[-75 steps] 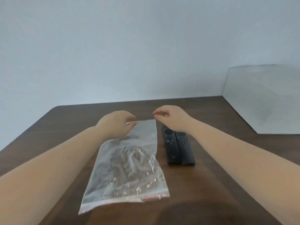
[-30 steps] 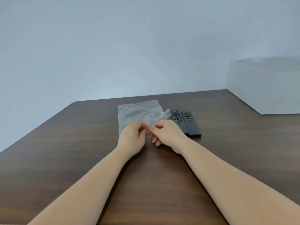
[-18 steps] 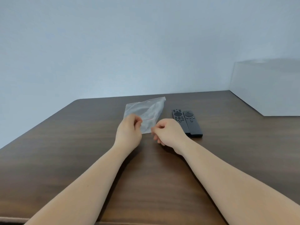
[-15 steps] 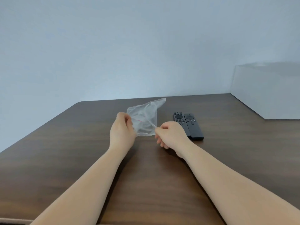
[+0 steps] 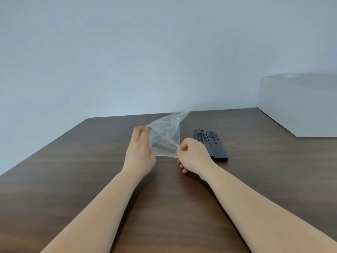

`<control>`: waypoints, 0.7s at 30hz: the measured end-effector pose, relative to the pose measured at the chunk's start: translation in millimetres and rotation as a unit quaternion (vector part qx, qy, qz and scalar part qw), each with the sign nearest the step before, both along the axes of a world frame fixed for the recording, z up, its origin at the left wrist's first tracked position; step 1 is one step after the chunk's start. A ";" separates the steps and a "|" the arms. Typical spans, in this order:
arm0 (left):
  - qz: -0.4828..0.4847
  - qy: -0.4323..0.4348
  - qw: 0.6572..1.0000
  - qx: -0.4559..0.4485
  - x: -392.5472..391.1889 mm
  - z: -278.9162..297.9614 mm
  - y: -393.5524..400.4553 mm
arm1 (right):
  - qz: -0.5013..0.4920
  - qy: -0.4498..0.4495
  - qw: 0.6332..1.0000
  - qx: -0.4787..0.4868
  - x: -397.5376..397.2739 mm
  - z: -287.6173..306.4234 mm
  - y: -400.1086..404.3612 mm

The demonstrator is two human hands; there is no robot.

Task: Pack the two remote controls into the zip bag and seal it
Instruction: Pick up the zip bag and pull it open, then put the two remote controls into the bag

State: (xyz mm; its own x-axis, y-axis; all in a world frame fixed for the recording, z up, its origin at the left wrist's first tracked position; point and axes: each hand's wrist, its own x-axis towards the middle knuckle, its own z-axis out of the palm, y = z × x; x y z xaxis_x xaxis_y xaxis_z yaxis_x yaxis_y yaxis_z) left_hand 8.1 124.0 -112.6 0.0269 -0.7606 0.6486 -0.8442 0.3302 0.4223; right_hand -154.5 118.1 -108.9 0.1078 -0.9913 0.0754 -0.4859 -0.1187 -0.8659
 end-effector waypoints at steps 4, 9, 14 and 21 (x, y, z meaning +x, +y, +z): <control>0.035 0.062 0.997 -0.026 20.6 7.2 0.0 | -0.016 0.000 1.000 0.010 -7.2 4.1 -0.2; 0.055 0.065 0.996 -0.032 21.0 7.5 4.9 | -0.021 0.027 0.998 -0.055 -11.4 12.1 1.9; 0.047 0.113 0.991 -0.050 16.4 14.4 12.5 | -0.156 0.200 0.959 -0.130 -32.5 16.3 -3.0; -0.030 -0.046 0.998 -0.034 6.7 6.5 16.6 | -0.123 0.362 0.919 -0.096 -35.4 6.6 -2.5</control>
